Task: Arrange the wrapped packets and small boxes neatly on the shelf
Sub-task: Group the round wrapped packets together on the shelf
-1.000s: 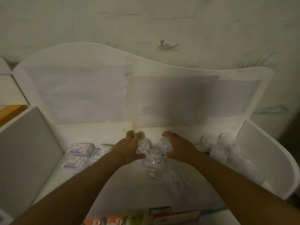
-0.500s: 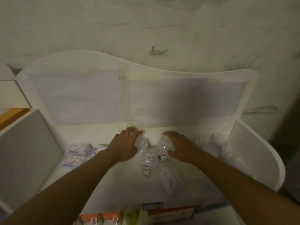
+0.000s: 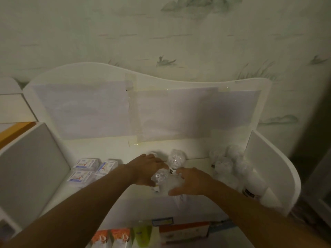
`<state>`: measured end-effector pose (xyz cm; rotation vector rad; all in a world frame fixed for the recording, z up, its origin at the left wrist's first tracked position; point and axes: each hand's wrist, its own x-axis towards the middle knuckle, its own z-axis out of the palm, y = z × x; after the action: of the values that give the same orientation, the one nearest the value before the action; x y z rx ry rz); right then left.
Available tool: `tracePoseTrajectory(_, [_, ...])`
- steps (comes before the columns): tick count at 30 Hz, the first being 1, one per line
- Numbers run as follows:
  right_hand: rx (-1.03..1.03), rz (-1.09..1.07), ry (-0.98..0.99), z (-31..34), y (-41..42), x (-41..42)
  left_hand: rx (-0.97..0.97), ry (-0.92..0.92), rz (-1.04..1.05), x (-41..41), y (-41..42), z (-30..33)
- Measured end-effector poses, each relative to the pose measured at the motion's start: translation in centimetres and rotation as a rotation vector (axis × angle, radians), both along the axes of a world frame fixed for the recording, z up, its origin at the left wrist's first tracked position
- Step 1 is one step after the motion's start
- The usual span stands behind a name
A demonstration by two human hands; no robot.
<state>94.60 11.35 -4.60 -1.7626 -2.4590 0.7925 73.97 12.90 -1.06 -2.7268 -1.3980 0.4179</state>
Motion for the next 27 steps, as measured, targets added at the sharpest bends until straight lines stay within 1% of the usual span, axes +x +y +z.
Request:
tracePoseTrajectory(5, [0.037,-0.021,0.016,-0.7,-0.3,0.0,-0.035,-0.033,0.060,-1.4,-0.8,0.7])
tracePoseTrajectory(10, [0.095,-0.044,0.138,0.2,-0.1,-0.3,-0.056,-0.097,0.134,-3.4,-2.1,0.7])
tracePoseTrajectory(12, [0.122,-0.032,0.151,0.6,0.0,-0.4,-0.050,-0.100,0.157,-3.9,-2.4,0.8])
tracePoseTrajectory(17, [0.160,0.056,0.099,0.3,0.0,0.0,0.026,-0.109,0.207,-3.8,-3.0,0.6])
tracePoseTrajectory(22, [0.168,0.135,0.024,0.0,0.4,1.5,0.041,-0.083,0.245,-3.0,-3.1,0.2])
tracePoseTrajectory(27, [0.168,0.199,-0.030,0.1,0.8,2.4,-0.003,-0.122,0.281,-1.7,-3.1,-0.3])
